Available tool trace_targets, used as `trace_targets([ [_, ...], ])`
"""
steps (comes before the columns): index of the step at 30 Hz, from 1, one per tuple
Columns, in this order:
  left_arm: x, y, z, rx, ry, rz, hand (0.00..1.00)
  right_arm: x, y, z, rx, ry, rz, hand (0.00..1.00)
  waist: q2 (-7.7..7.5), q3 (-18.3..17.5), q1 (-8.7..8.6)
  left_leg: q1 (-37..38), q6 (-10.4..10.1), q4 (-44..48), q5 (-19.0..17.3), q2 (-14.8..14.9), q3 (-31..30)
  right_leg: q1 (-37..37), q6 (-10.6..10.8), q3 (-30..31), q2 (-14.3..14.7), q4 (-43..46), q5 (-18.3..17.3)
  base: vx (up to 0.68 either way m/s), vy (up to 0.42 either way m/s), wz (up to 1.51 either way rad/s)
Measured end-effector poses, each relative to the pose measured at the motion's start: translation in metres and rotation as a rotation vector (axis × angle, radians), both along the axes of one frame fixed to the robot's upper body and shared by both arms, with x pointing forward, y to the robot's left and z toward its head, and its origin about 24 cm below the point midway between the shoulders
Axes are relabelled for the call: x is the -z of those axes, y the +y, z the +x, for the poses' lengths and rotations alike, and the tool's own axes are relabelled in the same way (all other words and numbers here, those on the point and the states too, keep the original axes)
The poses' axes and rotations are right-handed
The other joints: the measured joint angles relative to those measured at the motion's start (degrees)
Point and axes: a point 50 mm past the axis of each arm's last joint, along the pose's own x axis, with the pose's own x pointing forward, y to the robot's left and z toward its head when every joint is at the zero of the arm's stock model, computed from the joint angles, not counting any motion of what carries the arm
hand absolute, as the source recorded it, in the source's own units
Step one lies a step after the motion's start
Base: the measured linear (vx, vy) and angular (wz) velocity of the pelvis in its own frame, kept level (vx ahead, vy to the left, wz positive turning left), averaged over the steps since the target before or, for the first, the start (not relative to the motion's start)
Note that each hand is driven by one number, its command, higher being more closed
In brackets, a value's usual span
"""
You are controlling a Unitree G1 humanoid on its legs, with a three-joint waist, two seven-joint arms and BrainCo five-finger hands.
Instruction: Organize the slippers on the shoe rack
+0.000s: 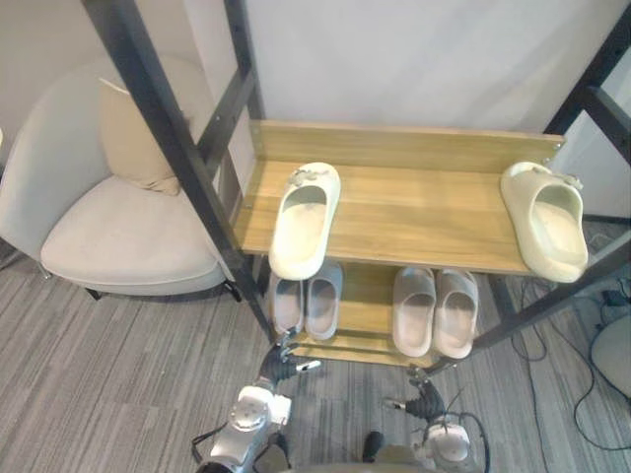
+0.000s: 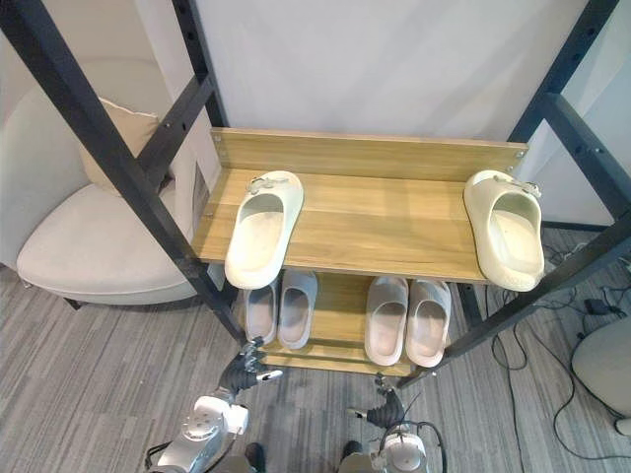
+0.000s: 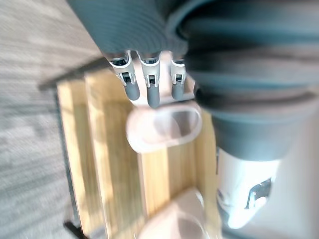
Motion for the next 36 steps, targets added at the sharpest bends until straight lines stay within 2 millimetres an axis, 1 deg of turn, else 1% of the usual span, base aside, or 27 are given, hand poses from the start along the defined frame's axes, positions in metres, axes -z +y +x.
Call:
trace_targets([
  [2, -0.003, -0.012, -0.003, 0.065, -0.007, -0.022, 0.0, 0.006, 0.001, -0.006, 0.003, 0.042, 0.008, 0.0, -0.03, -0.1, -0.02, 1.2, 0.0, -1.3, 0.8, -0.1, -0.8, 1.8, 0.0, -0.3, 0.4, -1.7, 0.7, -0.04, -0.025, 0.17],
  [6, -0.013, -0.031, -0.005, 0.167, -0.047, -0.057, 0.0, 0.01, 0.007, -0.009, 0.0, 0.063, 0.03, 0.0, 0.2, -0.5, 0.08, 2.0, 0.2, -2.8, 1.8, -0.2, -1.0, 2.9, -0.2, -0.5, 0.8, -3.3, 1.6, -0.07, -0.011, 0.06],
  [8, -0.027, -0.048, -0.007, 0.281, -0.103, -0.097, 0.0, 0.012, 0.008, -0.012, -0.001, 0.08, 0.038, 0.0, 0.41, -0.7, 0.16, 3.0, 0.4, -3.7, 2.3, -0.3, -1.2, 4.1, 0.2, -0.7, 1.2, -5.0, 2.3, -0.03, -0.014, 0.02],
  [9, -0.03, -0.051, -0.007, 0.299, -0.113, -0.105, 0.0, 0.012, 0.009, -0.012, -0.001, 0.081, 0.038, 0.0, 0.46, -0.7, 0.17, 3.2, 0.4, -4.0, 2.5, -0.4, -1.3, 4.4, 0.3, -0.7, 1.3, -5.3, 2.5, -0.06, -0.011, -0.01],
  [11, -0.042, -0.069, -0.011, 0.391, -0.154, -0.155, 0.0, 0.013, 0.009, -0.013, -0.002, 0.087, 0.039, 0.0, 0.49, -1.8, 0.2, 3.3, 0.4, -4.6, 2.9, -0.5, -1.6, 4.5, 0.0, -0.7, 1.4, -6.1, 2.7, 0.0, 0.0, 0.0],
  [12, -0.045, -0.072, -0.011, 0.405, -0.161, -0.172, 0.0, 0.013, 0.009, -0.013, -0.002, 0.088, 0.039, 0.0, 0.48, -1.8, 0.2, 3.3, 0.4, -4.6, 2.9, -0.5, -1.6, 4.6, -0.1, -0.7, 1.4, -6.2, 2.8, 0.0, -0.009, 0.03],
  [14, -0.061, -0.089, -0.011, 0.477, -0.206, -0.24, 0.0, 0.014, 0.011, -0.014, -0.01, 0.092, 0.04, 0.0, 0.47, -1.8, 0.17, 3.6, 0.3, -4.6, 3.1, -0.5, -2.4, 5.3, -0.1, -1.0, 1.5, -6.4, 2.8, -0.01, -0.014, 0.09],
  [15, -0.065, -0.093, -0.011, 0.494, -0.219, -0.251, 0.0, 0.014, 0.011, -0.014, -0.011, 0.093, 0.04, 0.0, 0.45, -1.7, 0.17, 3.9, 0.3, -4.7, 3.1, -0.5, -2.4, 5.6, -0.1, -1.1, 1.5, -6.5, 2.8, -0.01, -0.018, 0.1],
  [17, -0.083, -0.105, -0.011, 0.547, -0.277, -0.314, 0.0, 0.015, 0.013, -0.015, -0.031, 0.098, 0.041, 0.0, 0.43, -2.5, 0.17, 4.6, 0.3, -5.8, 3.4, -0.6, -2.5, 6.4, -0.2, -1.3, 1.7, -7.0, 2.8, 0.0, -0.007, 0.02],
  [19, -0.093, -0.111, -0.01, 0.572, -0.308, -0.347, 0.0, 0.015, 0.016, -0.016, -0.043, 0.101, 0.043, 0.0, 0.3, -3.0, 0.17, 5.1, 0.3, -6.3, 3.4, -0.7, -2.5, 6.5, -0.1, -1.3, 1.8, -7.1, 2.7, 0.0, 0.0, 0.0],
  [20, -0.095, -0.112, -0.009, 0.574, -0.312, -0.354, 0.0, 0.015, 0.016, -0.016, -0.045, 0.101, 0.043, 0.0, 0.28, -3.1, 0.15, 5.1, 0.2, -6.4, 3.4, -0.7, -2.5, 6.5, 0.0, -1.3, 1.8, -7.1, 2.7, 0.03, -0.008, 0.0],
  [23, -0.107, -0.119, -0.008, 0.597, -0.345, -0.396, 0.0, 0.015, 0.017, -0.016, -0.05, 0.102, 0.044, 0.0, 0.6, -3.8, 0.09, 5.5, 0.2, -6.5, 3.5, -0.9, -3.1, 7.1, -0.1, -1.6, 1.8, -7.0, 2.9, 0.06, -0.006, 0.08],
  [25, -0.115, -0.12, -0.007, 0.589, -0.367, -0.421, 0.0, 0.015, 0.018, -0.017, -0.054, 0.104, 0.044, 0.0, 0.4, -3.8, 0.09, 6.0, 0.2, -6.4, 3.5, -0.9, -3.4, 7.7, -0.1, -1.8, 1.6, -6.9, 2.7, 0.05, -0.001, 0.1],
  [26, -0.125, -0.122, -0.005, 0.58, -0.4, -0.448, 0.0, 0.015, 0.017, -0.017, -0.056, 0.104, 0.041, 0.0, 0.31, -3.9, 0.19, 6.0, 0.2, -6.4, 3.3, -0.9, -3.5, 8.0, 0.1, -1.8, 1.5, -6.8, 2.4, 0.01, 0.0, 0.04],
  [27, -0.127, -0.122, -0.005, 0.581, -0.407, -0.452, 0.0, 0.015, 0.017, -0.017, -0.056, 0.103, 0.041, 0.0, 0.3, -3.9, 0.2, 6.0, 0.2, -6.4, 3.3, -0.9, -3.5, 8.1, 0.2, -1.8, 1.5, -6.8, 2.3, 0.02, -0.002, 0.04],
  [30, -0.164, -0.126, 0.004, 0.596, -0.554, -0.512, 0.0, 0.015, 0.016, -0.017, -0.057, 0.103, 0.038, 0.0, 0.24, -3.9, 0.32, 6.0, 0.3, -6.4, 3.1, -1.0, -3.6, 8.1, 0.4, -1.7, 1.3, -6.6, 2.1, 0.0, 0.0, 0.0],
  [31, -0.174, -0.126, 0.007, 0.585, -0.593, -0.524, 0.0, 0.015, 0.016, -0.017, -0.056, 0.104, 0.038, 0.0, 0.22, -3.9, 0.28, 6.1, 0.3, -6.4, 3.0, -1.0, -3.5, 8.1, 0.4, -1.7, 1.3, -6.2, 2.0, 0.0, 0.0, 0.0],
  [32, -0.178, -0.126, 0.008, 0.58, -0.608, -0.53, 0.0, 0.015, 0.016, -0.017, -0.056, 0.105, 0.037, 0.0, 0.2, -3.9, 0.28, 6.2, 0.3, -6.4, 3.0, -1.0, -3.5, 8.1, 0.4, -1.7, 1.2, -6.1, 1.9, 0.0, 0.0, 0.0],
  [34, -0.195, -0.121, 0.02, 0.519, -0.684, -0.551, 0.0, 0.015, 0.015, -0.018, -0.05, 0.105, 0.042, 0.0, 0.26, -4.3, 0.26, 6.3, 0.3, -6.4, 3.0, -0.9, -3.6, 8.0, 0.3, -1.7, 1.2, -5.6, 1.5, 0.0, 0.0, 0.0],
  [35, -0.198, -0.119, 0.023, 0.503, -0.7, -0.552, 0.0, 0.015, 0.015, -0.018, -0.049, 0.105, 0.042, 0.0, 0.2, -4.3, 0.26, 6.4, 0.3, -6.4, 3.0, -0.9, -3.6, 8.0, 0.3, -1.7, 1.2, -5.4, 1.5, 0.0, 0.0, 0.0],
  [36, -0.206, -0.112, 0.031, 0.46, -0.743, -0.547, 0.0, 0.015, 0.014, -0.018, -0.049, 0.105, 0.04, 0.0, 0.12, -4.3, 0.26, 6.6, 0.2, -6.4, 2.9, -0.9, -3.6, 8.0, 0.2, -1.6, 1.3, -5.0, 1.2, 0.0, 0.0, 0.0],
])
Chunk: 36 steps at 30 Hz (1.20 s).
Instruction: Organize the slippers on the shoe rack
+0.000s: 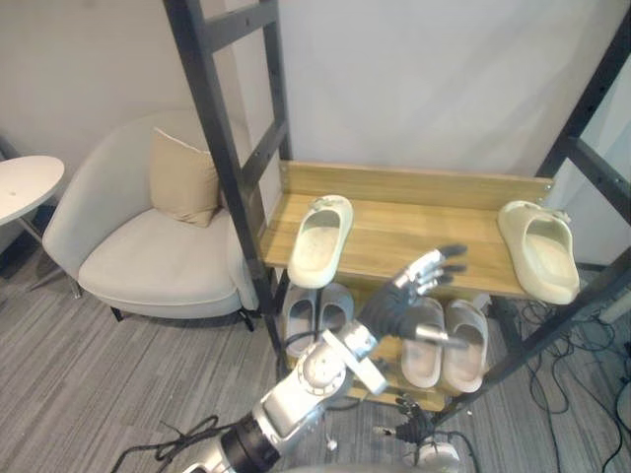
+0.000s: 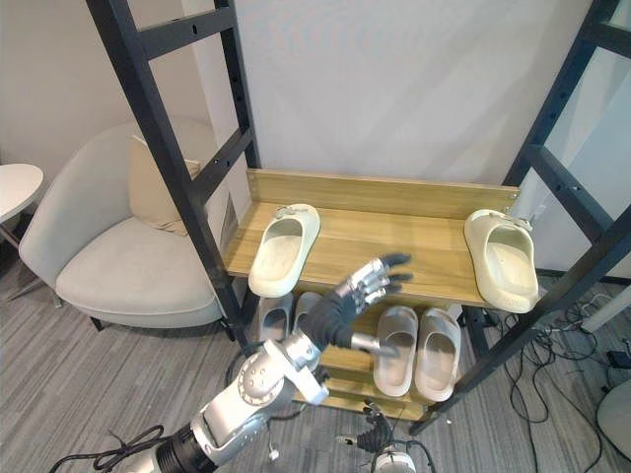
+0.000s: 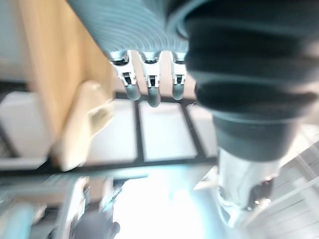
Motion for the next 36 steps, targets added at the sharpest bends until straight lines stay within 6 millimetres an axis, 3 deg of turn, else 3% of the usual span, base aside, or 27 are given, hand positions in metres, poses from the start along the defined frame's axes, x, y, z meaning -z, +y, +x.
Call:
trace_targets([
  [9, -0.042, 0.039, 0.051, -0.285, -0.177, 0.001, 0.0, 0.0, -0.011, -0.004, -0.015, 0.015, -0.02, 0.0, -0.03, -0.5, -0.3, 0.5, -0.1, 0.0, -0.1, 0.1, 0.0, 0.1, -0.1, 0.1, 0.0, 0.7, -0.7, 0.0, 0.0, 0.0],
  [11, -0.044, 0.047, 0.063, -0.33, -0.181, 0.025, 0.0, 0.0, -0.011, -0.003, -0.017, 0.013, -0.018, 0.0, -0.03, -0.5, -0.47, 0.5, -0.1, 0.0, -0.1, 0.1, 0.0, 0.0, -0.1, 0.1, 0.0, 0.8, -0.7, 0.0, -0.003, -0.02],
  [17, -0.017, 0.099, 0.1, -0.548, -0.076, 0.197, 0.0, -0.001, -0.013, 0.002, -0.014, 0.007, -0.009, 0.0, -0.06, -0.5, -1.77, 0.5, -0.2, -0.1, 0.0, 0.1, 0.6, -0.7, -0.4, 0.6, 0.3, 0.3, -0.4, 0.01, -0.005, -0.05],
  [23, -0.009, 0.137, 0.112, -0.665, -0.048, 0.31, 0.0, -0.002, -0.014, 0.003, -0.013, 0.006, -0.006, 0.0, -0.38, -0.2, -2.33, 0.3, -0.2, -0.3, -0.1, -0.1, 0.6, -0.6, -0.3, 0.5, 0.3, -1.1, 0.2, 0.0, 0.0, 0.0],
  [29, -0.011, 0.151, 0.124, -0.721, -0.069, 0.437, 0.0, -0.002, -0.014, 0.002, 0.003, 0.013, 0.009, 0.0, -0.63, 0.0, -2.97, 0.2, -0.2, -0.3, -0.1, -0.1, 0.8, -0.6, -0.4, 0.5, 0.4, -1.8, 0.4, 0.0, 0.001, -0.01],
  [36, -0.011, 0.155, 0.13, -0.739, -0.11, 0.563, 0.0, -0.002, -0.02, 0.002, 0.033, 0.01, 0.008, 0.0, -0.21, 0.9, -3.66, -0.5, -0.3, -0.3, -0.2, -0.1, 1.0, -1.4, -0.5, 0.6, 0.4, -2.1, 0.6, 0.0, 0.002, -0.03],
])
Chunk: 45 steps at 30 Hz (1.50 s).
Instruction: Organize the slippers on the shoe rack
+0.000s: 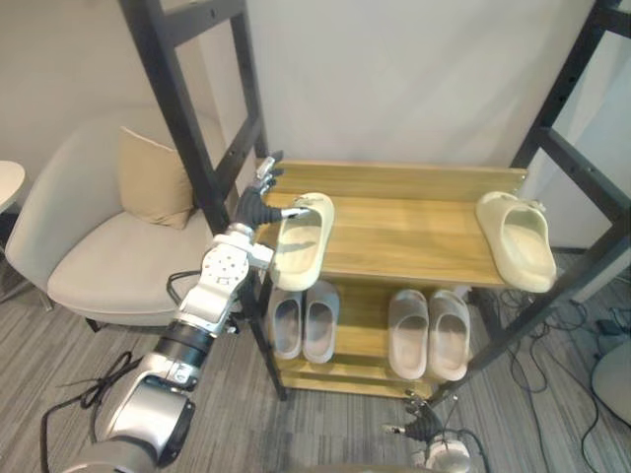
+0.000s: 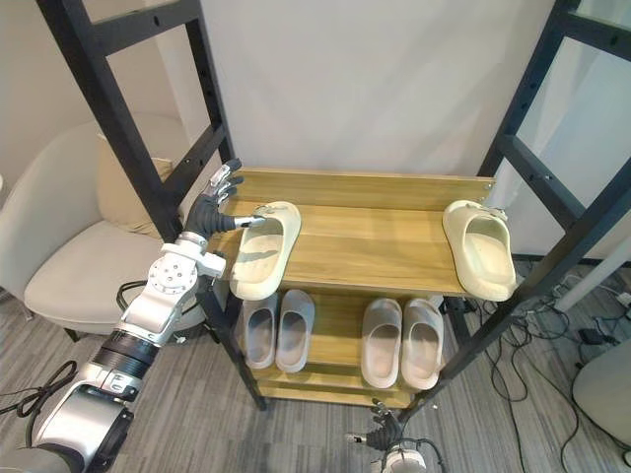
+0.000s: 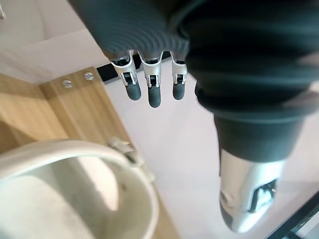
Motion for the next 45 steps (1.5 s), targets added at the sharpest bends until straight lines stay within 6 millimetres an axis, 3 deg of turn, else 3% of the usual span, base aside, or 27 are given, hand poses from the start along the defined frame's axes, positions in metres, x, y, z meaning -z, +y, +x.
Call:
trace_targets([
  [22, 0.012, 0.01, 0.016, -0.124, 0.051, 0.312, 0.0, -0.001, -0.003, -0.002, 0.062, -0.015, 0.028, 0.0, 1.5, 0.6, -0.4, -2.9, -1.1, 0.1, 0.2, 1.4, 0.7, -3.5, -0.5, 1.3, 1.3, -0.2, 0.3, -0.02, 0.0, -0.03],
  [23, 0.012, 0.013, 0.017, -0.147, 0.055, 0.322, 1.0, -0.001, -0.003, -0.002, 0.062, -0.016, 0.028, 0.0, 1.55, 0.6, -0.39, -3.0, -1.4, 0.1, 0.3, 1.7, 1.0, -3.7, -0.8, 1.5, 1.7, -0.4, 0.5, 0.0, -0.015, -0.09],
  [45, 0.011, 0.014, 0.024, -0.233, 0.075, 0.263, 1.0, -0.004, -0.003, -0.003, 0.076, -0.04, 0.034, 0.0, 2.02, 0.9, -0.4, -2.6, -1.4, -1.5, 2.1, 2.2, 0.9, -3.3, -1.2, 1.5, 2.4, -1.0, 1.5, 0.01, -0.002, 0.0],
])
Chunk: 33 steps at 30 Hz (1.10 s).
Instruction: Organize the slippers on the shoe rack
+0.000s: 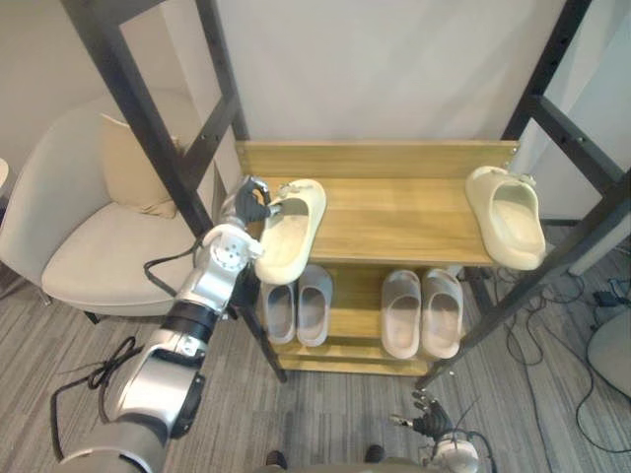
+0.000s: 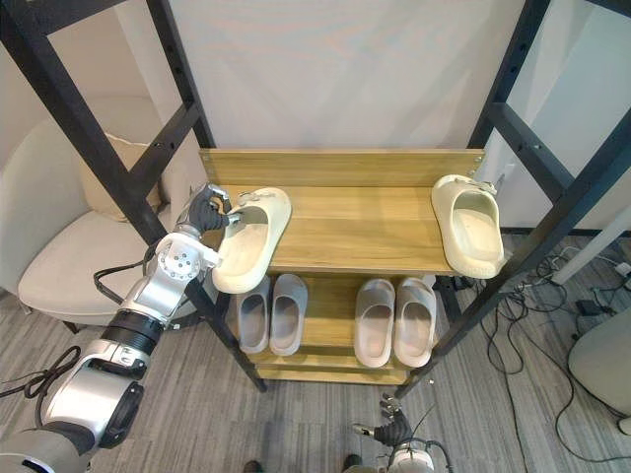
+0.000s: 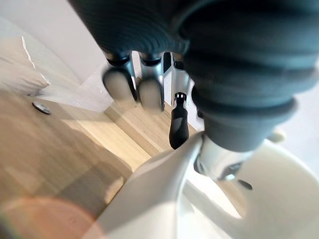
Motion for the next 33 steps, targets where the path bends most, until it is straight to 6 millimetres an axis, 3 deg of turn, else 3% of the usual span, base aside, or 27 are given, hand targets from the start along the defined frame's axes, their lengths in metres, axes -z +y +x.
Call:
trace_targets([
  [4, 0.002, -0.019, -0.001, 0.032, 0.006, -0.121, 1.0, 0.0, 0.001, 0.001, -0.004, 0.0, 0.002, 0.0, -0.26, 0.2, 0.02, 0.2, 0.2, -0.1, 0.2, -0.5, -0.7, 0.5, -0.1, -0.6, -0.3, -0.1, 0.4, 0.03, 0.003, 0.08],
  [12, -0.013, -0.061, -0.01, 0.181, -0.053, -0.208, 1.0, 0.001, 0.008, 0.004, -0.008, 0.008, 0.018, 0.0, -0.28, 0.4, -0.01, 0.5, 0.3, -0.7, 0.2, -0.7, -0.9, 1.1, -0.1, -1.0, -0.4, -0.5, 0.4, 0.02, 0.001, 0.02],
  [21, -0.009, -0.077, -0.013, 0.233, -0.036, -0.213, 1.0, 0.001, 0.009, 0.006, 0.008, 0.007, 0.037, 0.0, 0.16, 0.6, -0.94, 0.9, 0.3, -0.7, 0.1, -0.8, 0.0, 0.9, -0.1, -0.1, -0.5, -0.5, 0.4, -0.01, 0.005, -0.04],
  [33, -0.011, -0.079, 0.01, 0.191, 0.027, -0.168, 1.0, -0.004, 0.004, 0.013, 0.044, -0.043, 0.04, 0.0, 1.84, 1.7, -4.96, 1.5, 0.0, -1.2, -0.6, -0.3, 3.8, -1.2, -0.1, 3.1, 0.0, 0.1, 0.4, 0.01, 0.005, -0.17],
])
